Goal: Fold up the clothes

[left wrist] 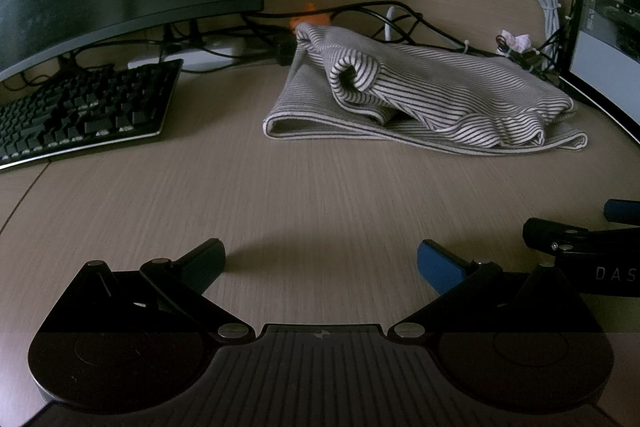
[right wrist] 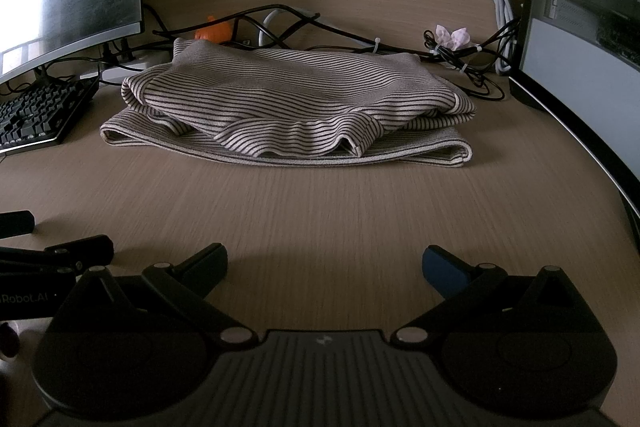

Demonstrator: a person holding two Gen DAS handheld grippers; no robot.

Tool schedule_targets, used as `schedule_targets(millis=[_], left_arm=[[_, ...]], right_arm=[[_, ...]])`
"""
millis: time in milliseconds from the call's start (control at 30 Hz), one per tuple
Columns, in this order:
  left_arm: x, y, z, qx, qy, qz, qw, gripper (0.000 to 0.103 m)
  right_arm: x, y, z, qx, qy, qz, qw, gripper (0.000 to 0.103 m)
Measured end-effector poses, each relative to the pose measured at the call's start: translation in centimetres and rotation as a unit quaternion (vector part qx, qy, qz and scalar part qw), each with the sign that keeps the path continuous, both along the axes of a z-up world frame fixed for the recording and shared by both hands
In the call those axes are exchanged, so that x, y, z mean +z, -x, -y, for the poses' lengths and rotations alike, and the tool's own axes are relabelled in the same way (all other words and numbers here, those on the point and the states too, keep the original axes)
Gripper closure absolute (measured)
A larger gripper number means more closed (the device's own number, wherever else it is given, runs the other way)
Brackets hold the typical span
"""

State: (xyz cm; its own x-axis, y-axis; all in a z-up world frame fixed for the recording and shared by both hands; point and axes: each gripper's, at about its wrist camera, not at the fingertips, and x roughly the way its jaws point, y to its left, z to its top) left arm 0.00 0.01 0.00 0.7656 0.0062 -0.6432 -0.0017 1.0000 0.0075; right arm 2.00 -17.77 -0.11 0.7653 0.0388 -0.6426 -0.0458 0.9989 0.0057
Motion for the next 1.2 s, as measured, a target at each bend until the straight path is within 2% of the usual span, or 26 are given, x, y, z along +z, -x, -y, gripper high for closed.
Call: schedule_targets(millis=[1200], left_arm=[[-0.04, -0.04, -0.1, 0.0, 0.002, 0.001, 1.0, 0.0]], right_arm=[[0.03, 0.0, -0.04, 0.0, 0.0, 0.0, 1.0, 0.0]])
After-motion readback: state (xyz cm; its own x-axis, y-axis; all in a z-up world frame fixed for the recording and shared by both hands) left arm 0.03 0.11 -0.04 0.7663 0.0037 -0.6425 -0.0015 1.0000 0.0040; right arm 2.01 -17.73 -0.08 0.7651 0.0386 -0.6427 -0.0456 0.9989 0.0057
